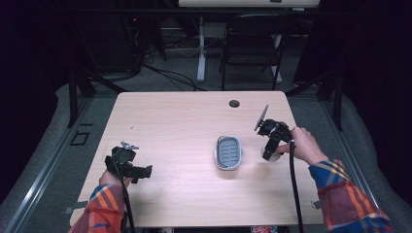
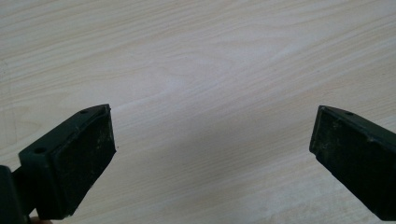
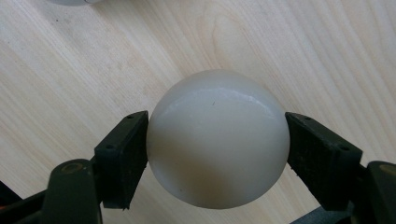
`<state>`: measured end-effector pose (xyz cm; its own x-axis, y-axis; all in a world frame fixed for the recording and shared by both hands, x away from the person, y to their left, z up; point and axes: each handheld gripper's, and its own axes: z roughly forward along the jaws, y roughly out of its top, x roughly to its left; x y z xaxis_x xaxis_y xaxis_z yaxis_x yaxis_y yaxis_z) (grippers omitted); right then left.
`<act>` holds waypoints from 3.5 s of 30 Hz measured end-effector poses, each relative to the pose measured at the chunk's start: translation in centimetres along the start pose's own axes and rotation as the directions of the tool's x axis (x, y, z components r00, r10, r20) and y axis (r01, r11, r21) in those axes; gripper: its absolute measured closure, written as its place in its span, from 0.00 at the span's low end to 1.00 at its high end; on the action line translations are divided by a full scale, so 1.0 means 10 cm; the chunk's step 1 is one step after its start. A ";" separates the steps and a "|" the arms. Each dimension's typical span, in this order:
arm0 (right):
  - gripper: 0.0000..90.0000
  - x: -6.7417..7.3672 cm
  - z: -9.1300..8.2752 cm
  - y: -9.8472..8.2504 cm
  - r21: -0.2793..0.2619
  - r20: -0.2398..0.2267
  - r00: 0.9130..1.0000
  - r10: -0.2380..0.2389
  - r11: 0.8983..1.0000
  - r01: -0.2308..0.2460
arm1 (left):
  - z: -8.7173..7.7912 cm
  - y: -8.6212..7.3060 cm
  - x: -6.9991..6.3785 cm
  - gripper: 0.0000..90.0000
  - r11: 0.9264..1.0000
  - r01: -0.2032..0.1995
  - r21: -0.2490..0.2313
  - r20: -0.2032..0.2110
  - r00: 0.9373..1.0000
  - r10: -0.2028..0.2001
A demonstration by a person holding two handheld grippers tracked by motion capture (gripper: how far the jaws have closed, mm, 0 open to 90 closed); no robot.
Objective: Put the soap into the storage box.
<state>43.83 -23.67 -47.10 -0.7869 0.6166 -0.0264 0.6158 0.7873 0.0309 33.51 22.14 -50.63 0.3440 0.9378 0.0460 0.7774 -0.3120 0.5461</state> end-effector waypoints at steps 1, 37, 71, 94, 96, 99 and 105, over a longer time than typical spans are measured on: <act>0.27 0.00 -0.01 0.01 0.009 0.002 1.000 0.000 1.000 0.000 | 0.00 0.00 0.00 0.00 1.000 0.000 0.000 0.000 1.000 0.000; 0.27 0.31 -0.25 0.74 -0.044 -0.007 0.994 -0.106 0.993 0.105 | 0.02 0.01 -0.01 0.00 1.000 -0.015 0.015 0.017 1.000 0.015; 0.27 0.50 0.11 1.09 -0.071 -0.077 0.983 -0.167 0.984 0.162 | 0.03 0.01 -0.01 0.00 1.000 -0.018 0.017 0.021 1.000 0.017; 0.28 0.44 0.21 1.02 -0.112 -0.109 0.982 -0.154 0.983 0.142 | 0.03 0.01 -0.01 0.00 0.999 -0.021 0.025 0.021 1.000 0.020; 0.28 0.44 0.21 1.00 -0.118 -0.115 0.983 -0.145 0.984 0.131 | 0.04 0.01 -0.01 0.00 0.999 -0.021 0.026 0.021 1.000 0.020; 0.28 0.43 0.18 0.98 -0.118 -0.108 0.983 -0.151 0.983 0.138 | 0.04 0.01 -0.02 0.00 0.999 -0.021 0.026 0.021 1.000 0.021; 0.29 0.43 0.11 0.90 -0.136 -0.099 0.983 -0.156 0.981 0.142 | 0.04 0.01 -0.02 0.00 0.999 -0.019 0.028 0.023 1.000 0.018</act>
<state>46.00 -13.90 -48.08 -0.8732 0.4826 0.0685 0.4870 0.8582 0.1623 33.70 21.88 -50.92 0.3703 0.9282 0.0364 0.7851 -0.3337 0.5218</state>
